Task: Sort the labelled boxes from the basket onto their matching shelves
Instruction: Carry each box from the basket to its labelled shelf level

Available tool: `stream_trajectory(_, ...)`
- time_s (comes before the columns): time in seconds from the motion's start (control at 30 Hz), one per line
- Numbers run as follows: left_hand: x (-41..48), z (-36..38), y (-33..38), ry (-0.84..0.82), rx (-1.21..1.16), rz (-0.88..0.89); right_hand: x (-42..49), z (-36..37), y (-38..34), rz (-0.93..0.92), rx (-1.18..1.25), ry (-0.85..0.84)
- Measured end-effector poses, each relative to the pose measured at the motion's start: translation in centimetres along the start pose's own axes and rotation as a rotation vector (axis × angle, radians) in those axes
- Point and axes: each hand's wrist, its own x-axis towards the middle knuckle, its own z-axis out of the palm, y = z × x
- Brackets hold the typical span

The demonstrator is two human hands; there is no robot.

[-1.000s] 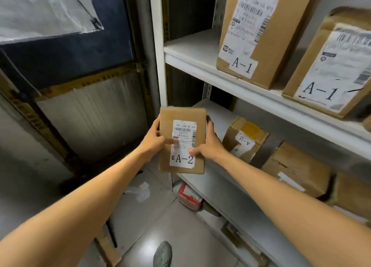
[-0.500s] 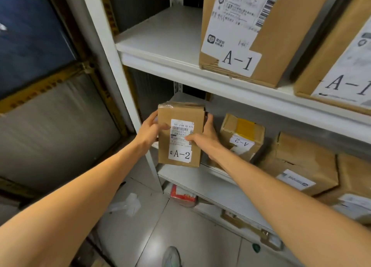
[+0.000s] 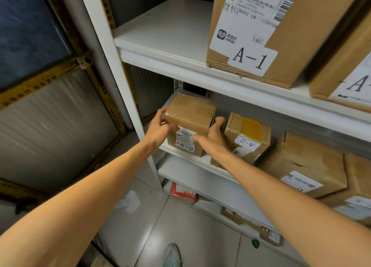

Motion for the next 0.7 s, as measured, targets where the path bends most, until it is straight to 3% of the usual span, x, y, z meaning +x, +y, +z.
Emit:
stream_trajectory(0.17, -1.1, 0.4, 0.4, -0.014, 0.139, 0.021, -0.9, -0.2, -0.1, -0.051, -0.137, -0.038)
stream_trajectory(0.33, -3.9, 1.2, 0.9, 0.128, 0.224, -0.028, -2.7, -1.0, -0.5, -0.116, -0.242, -0.054)
stream_trajectory(0.47, -8.2, 1.6, 2.0, 0.221, 0.311, -0.026, -5.0, -2.6, -1.2, -0.286, -0.331, -0.059)
stream_trajectory(0.7, -19.0, 1.0, 2.6, 0.307, 0.658, -0.071, -9.1, -4.8, -3.5, -0.648, -0.54, -0.361)
